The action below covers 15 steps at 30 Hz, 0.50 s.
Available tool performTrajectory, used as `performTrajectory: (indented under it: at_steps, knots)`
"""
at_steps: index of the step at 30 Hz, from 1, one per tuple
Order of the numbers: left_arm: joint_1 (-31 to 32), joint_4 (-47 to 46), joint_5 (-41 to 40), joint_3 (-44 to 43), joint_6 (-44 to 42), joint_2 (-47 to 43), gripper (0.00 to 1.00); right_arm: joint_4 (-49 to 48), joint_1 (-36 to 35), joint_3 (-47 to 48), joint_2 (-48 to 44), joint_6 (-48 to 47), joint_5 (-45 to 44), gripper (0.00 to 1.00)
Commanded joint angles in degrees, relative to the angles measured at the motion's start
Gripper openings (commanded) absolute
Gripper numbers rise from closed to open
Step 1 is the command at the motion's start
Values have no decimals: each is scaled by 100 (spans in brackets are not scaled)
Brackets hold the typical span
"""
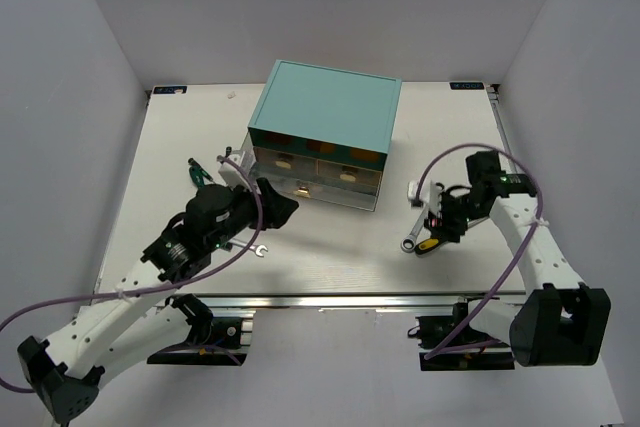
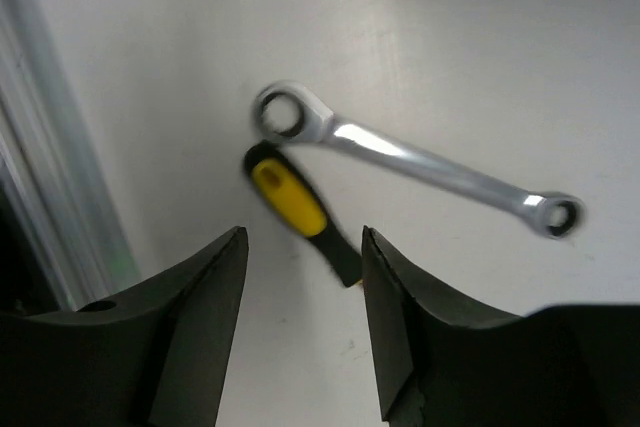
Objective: Sort the tools into containers
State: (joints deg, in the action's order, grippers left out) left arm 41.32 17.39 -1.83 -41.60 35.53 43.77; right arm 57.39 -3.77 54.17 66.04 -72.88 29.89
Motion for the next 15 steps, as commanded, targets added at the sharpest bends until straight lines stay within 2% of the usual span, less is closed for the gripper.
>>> performTrajectory:
  at_steps: [1, 3, 4, 8, 11, 15]
  knots:
    - [-28, 598, -344, 100, 42, -403, 63, 1205, 43, -450, 146, -2809, -571, 54]
    - [-28, 817, -485, 161, 164, -728, 63, 934, 43, -802, 111, -2977, -704, 62]
    - [-28, 949, -616, 188, 200, -938, 63, 593, 43, -986, 67, -2995, -747, 70]
    - [-28, 1310, -836, 188, 419, -1334, 66, -216, 43, -1189, 294, -2829, -870, 81]
    - [-28, 1591, -968, 197, 569, -1529, 67, -456, 43, -1155, 672, -2679, -993, 89]
    - [-28, 1856, -1101, 188, 727, -1810, 69, -1017, 43, -1251, 884, -2670, -1029, 89]
